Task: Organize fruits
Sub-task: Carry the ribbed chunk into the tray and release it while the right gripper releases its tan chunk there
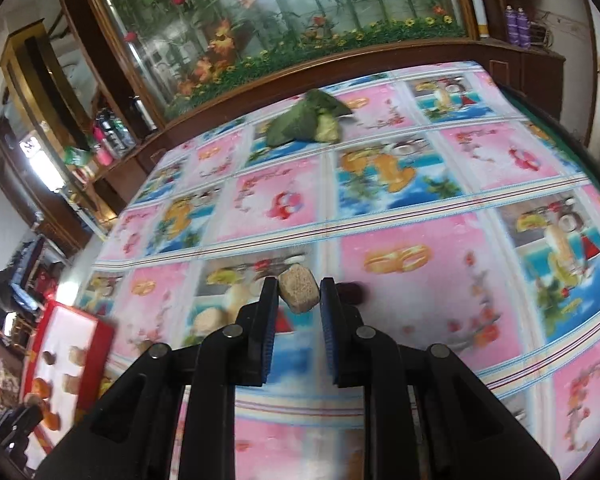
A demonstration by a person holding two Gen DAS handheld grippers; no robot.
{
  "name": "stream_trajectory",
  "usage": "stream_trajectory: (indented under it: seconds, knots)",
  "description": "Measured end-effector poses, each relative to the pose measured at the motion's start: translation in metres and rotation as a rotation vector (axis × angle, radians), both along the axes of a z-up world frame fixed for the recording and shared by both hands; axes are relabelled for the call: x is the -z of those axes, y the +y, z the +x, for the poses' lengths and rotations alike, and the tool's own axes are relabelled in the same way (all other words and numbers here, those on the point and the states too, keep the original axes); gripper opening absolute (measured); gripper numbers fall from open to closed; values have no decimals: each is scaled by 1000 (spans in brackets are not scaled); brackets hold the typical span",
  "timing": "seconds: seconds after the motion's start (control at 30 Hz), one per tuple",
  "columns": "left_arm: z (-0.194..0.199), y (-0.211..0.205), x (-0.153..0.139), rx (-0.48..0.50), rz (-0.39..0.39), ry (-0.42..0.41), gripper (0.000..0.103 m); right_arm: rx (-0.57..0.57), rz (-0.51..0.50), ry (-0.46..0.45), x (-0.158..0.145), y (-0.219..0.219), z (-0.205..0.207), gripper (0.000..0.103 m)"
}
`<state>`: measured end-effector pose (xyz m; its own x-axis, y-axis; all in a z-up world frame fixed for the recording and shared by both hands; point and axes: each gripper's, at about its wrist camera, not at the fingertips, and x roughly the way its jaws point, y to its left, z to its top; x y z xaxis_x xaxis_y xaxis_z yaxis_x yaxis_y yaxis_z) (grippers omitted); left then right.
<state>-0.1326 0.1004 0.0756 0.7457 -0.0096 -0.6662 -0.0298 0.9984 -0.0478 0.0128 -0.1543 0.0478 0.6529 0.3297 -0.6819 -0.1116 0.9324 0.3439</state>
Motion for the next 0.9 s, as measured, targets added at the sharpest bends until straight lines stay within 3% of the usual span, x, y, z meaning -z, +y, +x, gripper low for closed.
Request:
stream_trajectory:
  seconds: [0.1, 0.23, 0.5, 0.7, 0.9]
  knots:
    - [-7, 18, 1, -30, -5, -3, 14, -86, -17, -55, -7, 38, -14, 23]
    - [-16, 45, 2, -96, 8, -10, 14, -205, 83, -42, -10, 92, -28, 23]
    - [-36, 101, 6, -239, 23, -12, 14, -481, 135, -57, -15, 212, -76, 23]
    - [-42, 129, 12, -318, 40, -8, 14, -671, 27, -64, -4, 272, -124, 23]
    - [-40, 150, 24, -365, 36, 20, 14, -782, -65, -49, 13, 289, -148, 23]
